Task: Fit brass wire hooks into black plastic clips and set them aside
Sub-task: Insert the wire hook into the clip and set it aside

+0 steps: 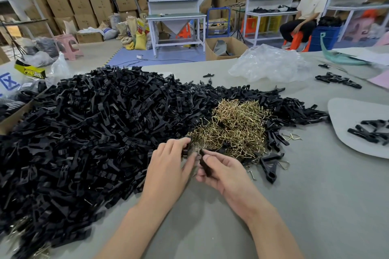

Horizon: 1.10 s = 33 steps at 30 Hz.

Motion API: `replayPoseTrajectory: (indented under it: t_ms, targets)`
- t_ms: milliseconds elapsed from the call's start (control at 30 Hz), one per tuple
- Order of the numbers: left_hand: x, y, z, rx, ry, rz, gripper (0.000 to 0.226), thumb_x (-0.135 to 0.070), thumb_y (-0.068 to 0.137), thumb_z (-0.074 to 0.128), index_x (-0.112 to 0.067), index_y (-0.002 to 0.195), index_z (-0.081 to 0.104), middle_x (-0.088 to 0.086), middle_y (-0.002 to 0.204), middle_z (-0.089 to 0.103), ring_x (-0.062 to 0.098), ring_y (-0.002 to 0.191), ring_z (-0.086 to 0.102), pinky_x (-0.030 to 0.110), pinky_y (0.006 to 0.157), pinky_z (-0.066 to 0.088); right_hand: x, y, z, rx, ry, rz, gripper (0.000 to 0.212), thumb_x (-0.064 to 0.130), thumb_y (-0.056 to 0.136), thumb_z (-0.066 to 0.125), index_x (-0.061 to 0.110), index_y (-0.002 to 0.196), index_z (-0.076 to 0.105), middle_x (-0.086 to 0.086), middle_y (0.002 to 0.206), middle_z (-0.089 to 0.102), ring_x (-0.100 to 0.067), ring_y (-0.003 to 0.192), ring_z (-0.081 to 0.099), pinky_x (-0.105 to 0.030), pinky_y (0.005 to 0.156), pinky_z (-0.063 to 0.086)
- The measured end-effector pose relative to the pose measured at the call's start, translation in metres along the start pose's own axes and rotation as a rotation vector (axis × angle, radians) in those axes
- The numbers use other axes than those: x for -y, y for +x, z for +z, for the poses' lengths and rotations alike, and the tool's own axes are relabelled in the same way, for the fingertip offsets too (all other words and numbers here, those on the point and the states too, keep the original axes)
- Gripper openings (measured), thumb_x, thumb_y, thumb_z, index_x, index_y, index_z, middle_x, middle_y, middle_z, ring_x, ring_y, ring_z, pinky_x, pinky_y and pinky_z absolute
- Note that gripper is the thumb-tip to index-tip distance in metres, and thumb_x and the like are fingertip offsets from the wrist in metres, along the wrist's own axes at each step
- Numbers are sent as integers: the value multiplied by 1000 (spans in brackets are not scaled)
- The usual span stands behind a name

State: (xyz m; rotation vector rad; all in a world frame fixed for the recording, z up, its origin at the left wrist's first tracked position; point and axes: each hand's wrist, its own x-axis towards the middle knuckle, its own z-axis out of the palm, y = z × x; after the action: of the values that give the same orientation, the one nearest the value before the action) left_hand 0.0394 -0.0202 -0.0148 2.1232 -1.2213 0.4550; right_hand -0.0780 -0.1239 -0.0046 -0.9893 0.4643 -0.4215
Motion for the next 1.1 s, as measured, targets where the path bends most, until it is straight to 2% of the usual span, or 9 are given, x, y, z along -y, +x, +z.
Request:
replayPoseTrajectory:
  t_ms: [100, 233, 433, 533, 667, 800, 867, 967, 1100]
  targets:
    - [-6, 13, 4, 61, 207, -70, 27, -34, 97, 59, -17, 117, 66, 1, 106, 65, 27, 100, 59, 39, 86, 45, 4, 0, -1, -12, 82, 6, 21, 5, 100, 56, 2, 100, 77, -12, 77, 67, -17, 67, 65, -29, 68, 60]
    - [-13, 29, 11, 252, 478, -182, 31, -38, 104, 39, -19, 124, 53, 3, 119, 52, 24, 115, 49, 35, 94, 38, 7, -1, -1, -43, 173, 17, 25, 3, 100, 55, 7, 92, 78, -13, 80, 69, -17, 69, 67, -31, 69, 62]
    - [-12, 28, 7, 276, 442, -193, 24, -31, 103, 43, -23, 123, 53, -1, 118, 49, 21, 113, 47, 31, 93, 41, 5, -1, 2, -68, 198, 8, 19, 0, 99, 55, 5, 102, 72, -12, 84, 69, -16, 72, 68, -32, 75, 63]
    - [-9, 20, -3, 215, 184, -213, 20, -33, 100, 50, -26, 118, 57, -7, 115, 54, 16, 110, 49, 30, 92, 42, 3, -1, 3, -84, 198, -17, 18, -1, 99, 55, 3, 104, 71, -13, 85, 68, -16, 72, 68, -29, 73, 62]
    - [-6, 4, -16, 107, -625, -501, 17, -31, 95, 64, -43, 106, 62, -20, 87, 67, -5, 80, 60, 12, 73, 43, 0, -1, 1, -66, 197, -52, 18, -2, 98, 55, 3, 102, 72, -12, 84, 69, -17, 72, 69, -31, 75, 63]
    - [-11, -6, -16, 177, -1244, -702, 23, -13, 95, 64, -30, 104, 77, -13, 88, 70, 2, 72, 57, 18, 64, 48, 0, -1, 1, -61, 165, -55, 21, -2, 97, 58, 8, 94, 76, -14, 91, 69, -18, 75, 70, -28, 72, 61]
    - [-12, -6, -16, 170, -1306, -694, 22, -8, 94, 64, -25, 101, 76, -3, 93, 69, 8, 78, 60, 24, 70, 52, 0, -1, 2, -45, 158, -50, 23, -2, 97, 58, 9, 92, 77, -15, 94, 71, -19, 77, 72, -29, 73, 61]
    - [-12, -6, -17, 183, -1153, -603, 22, -9, 93, 67, -28, 102, 73, 9, 101, 69, 20, 84, 67, 35, 79, 55, 1, -3, 2, 2, 149, -46, 20, -2, 97, 57, 7, 100, 74, -16, 99, 76, -21, 82, 75, -28, 74, 61]
    - [-15, -5, -16, 143, -1118, -586, 23, 2, 92, 64, -17, 103, 72, 14, 92, 73, 19, 73, 72, 24, 61, 56, 1, -2, 2, 16, 115, -47, 25, 0, 98, 57, 12, 95, 79, -17, 102, 75, -23, 86, 74, -30, 77, 61]
